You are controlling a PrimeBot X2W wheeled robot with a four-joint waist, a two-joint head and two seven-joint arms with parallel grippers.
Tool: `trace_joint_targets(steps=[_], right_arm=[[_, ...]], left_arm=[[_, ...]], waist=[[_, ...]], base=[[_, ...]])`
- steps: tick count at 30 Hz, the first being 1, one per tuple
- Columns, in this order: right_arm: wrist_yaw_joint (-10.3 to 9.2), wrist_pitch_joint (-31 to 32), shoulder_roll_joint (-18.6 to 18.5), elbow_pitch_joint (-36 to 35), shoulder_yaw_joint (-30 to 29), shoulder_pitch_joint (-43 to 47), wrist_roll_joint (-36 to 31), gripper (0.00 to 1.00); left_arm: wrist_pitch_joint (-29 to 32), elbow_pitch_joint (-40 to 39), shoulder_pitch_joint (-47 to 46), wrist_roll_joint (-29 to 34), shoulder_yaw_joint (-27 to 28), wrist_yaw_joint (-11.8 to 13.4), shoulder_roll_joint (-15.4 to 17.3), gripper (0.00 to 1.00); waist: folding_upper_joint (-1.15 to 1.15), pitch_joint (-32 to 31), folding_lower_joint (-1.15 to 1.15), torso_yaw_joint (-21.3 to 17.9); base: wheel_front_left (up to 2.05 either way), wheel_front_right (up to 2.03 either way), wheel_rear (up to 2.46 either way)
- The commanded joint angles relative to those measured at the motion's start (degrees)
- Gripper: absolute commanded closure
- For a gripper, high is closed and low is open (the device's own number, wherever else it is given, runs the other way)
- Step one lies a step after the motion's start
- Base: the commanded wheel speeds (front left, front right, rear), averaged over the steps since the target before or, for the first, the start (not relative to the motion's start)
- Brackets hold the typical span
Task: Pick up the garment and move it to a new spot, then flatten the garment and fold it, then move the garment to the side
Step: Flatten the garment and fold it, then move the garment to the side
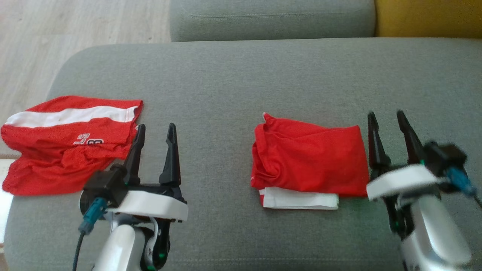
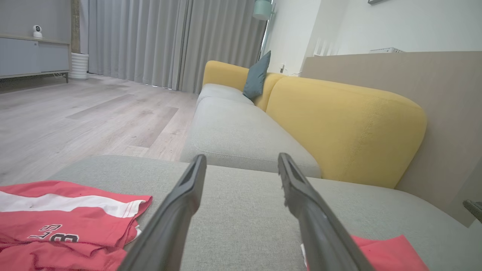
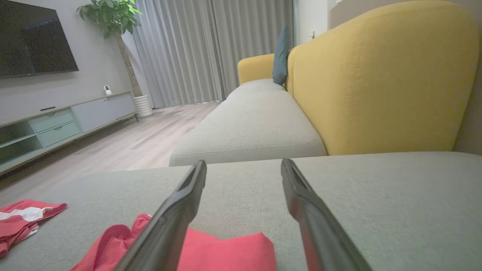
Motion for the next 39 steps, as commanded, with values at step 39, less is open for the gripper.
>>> trace_joint_targets(steps=[39], right_arm=[[-0.04, 9.15, 3.18, 6.01, -0.19, -0.50, 7.27, 0.00]], left_arm=[[-0.30, -2.76, -3.40, 3.54, 1.02, 0.64, 0.15, 0.00]], waist=[[0.00, 8.79, 0.00, 0.68]], base=[[0.00, 0.00, 0.00]])
